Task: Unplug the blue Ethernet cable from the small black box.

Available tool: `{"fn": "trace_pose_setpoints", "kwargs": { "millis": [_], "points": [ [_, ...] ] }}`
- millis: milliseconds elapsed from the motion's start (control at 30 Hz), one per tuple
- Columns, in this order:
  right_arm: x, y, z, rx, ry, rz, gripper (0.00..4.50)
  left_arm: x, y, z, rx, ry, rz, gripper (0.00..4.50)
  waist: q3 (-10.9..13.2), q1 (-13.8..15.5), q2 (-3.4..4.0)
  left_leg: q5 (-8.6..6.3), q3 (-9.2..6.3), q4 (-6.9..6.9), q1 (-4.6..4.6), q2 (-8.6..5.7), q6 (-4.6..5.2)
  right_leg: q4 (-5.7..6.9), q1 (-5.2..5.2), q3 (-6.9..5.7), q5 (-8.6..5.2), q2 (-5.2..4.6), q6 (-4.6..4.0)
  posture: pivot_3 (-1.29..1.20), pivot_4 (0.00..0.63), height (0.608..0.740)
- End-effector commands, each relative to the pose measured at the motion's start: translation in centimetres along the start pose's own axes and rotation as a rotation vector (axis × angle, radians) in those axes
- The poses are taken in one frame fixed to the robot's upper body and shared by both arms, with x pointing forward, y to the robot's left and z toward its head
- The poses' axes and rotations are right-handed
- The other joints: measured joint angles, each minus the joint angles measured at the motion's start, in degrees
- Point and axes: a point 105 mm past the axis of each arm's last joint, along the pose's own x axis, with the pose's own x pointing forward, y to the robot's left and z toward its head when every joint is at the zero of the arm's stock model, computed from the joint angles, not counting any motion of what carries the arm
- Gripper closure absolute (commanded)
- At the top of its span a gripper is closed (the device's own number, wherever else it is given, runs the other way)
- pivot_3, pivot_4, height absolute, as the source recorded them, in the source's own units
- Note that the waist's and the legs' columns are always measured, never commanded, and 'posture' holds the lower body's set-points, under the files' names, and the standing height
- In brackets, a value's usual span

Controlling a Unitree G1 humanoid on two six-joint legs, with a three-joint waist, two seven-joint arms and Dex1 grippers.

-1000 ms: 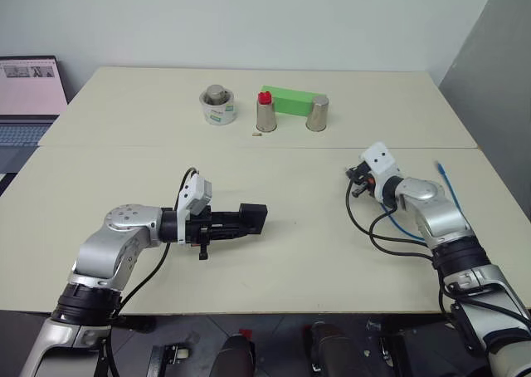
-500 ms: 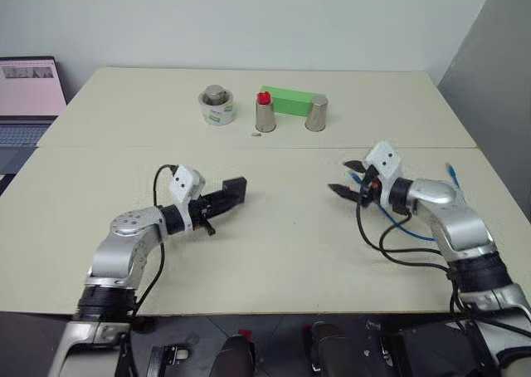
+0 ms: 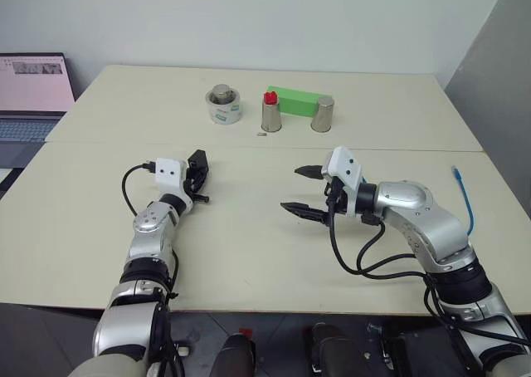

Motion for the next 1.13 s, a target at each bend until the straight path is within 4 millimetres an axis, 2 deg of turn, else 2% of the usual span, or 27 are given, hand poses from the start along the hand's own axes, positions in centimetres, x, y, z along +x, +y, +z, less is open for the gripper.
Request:
{"fn": "trace_pose_setpoints", "kwargs": {
  "millis": [33,333,433,533,600,867,967,1133],
  "points": [
    [-0.2,-0.1,1.0,-0.046,-0.012,-0.009,0.16,-0.6,0.2,-1.4,-0.036,0.031,-0.016,2.88,0.0,-0.02,0.0,0.0,0.01,0.0,0.01,0.0,0.0,0.0,0.01,0.0,-0.01,0.0,0.02,0.0,0.15,0.74],
    [-0.7,0.0,0.7,-0.032,0.002,-0.023,0.16,-3.5,1.0,-2.4,0.023,0.051,-0.019,0.84,-0.05,-0.85,0.06,0.0,0.06,-0.03,0.11,0.03,0.0,0.04,0.05,0.07,-0.02,0.0,0.02,0.0,0.15,0.74],
    [-1.6,-0.3,0.1,-0.005,0.017,-0.06,0.16,-6.0,1.3,-1.5,0.06,0.082,-0.068,0.84,-0.06,-1.6,0.06,0.0,0.11,-0.07,0.15,0.08,0.0,0.03,0.05,0.15,-0.03,0.01,0.04,0.0,0.15,0.74],
    [-3.7,-1.6,-1.3,0.047,0.048,-0.148,0.16,-8.5,0.7,0.3,0.168,0.099,-0.195,0.84,-0.06,-1.76,0.06,-0.01,0.19,-0.12,0.25,0.13,0.0,0.08,0.06,0.2,-0.05,0.03,0.05,0.0,0.15,0.74],
    [-5.2,-2.4,-2.1,0.066,0.066,-0.203,0.16,-9.4,0.8,1.4,0.192,0.111,-0.226,0.84,-0.05,-1.56,0.05,-0.01,0.17,-0.13,0.24,0.13,0.0,0.07,0.06,0.17,-0.21,0.06,0.19,0.0,0.15,0.74],
    [-10.8,-4.7,-4.2,0.104,0.168,-0.354,0.16,-11.4,1.4,5.3,0.29,0.151,-0.346,0.84,-0.02,-0.55,0.06,0.02,0.27,-0.05,0.29,0.08,0.05,0.01,0.14,0.23,-0.22,0.06,0.19,0.0,0.15,0.74],
    [-11.7,-5.3,-4.5,0.105,0.188,-0.385,0.16,-11.5,1.5,6.4,0.259,0.139,-0.367,0.84,-0.02,-0.78,0.06,0.02,0.38,-0.11,0.32,0.09,0.05,0.01,0.1,0.31,-0.21,0.07,0.21,0.0,0.15,0.74],
    [-12.1,-5.8,-4.6,0.106,0.19,-0.405,0.16,-11.5,1.2,6.9,0.27,0.139,-0.395,0.84,-0.02,-1.38,0.06,0.01,0.41,-0.15,0.3,0.12,0.06,-0.01,0.08,0.33,-0.22,0.08,0.2,0.0,0.15,0.74]
  ]
}}
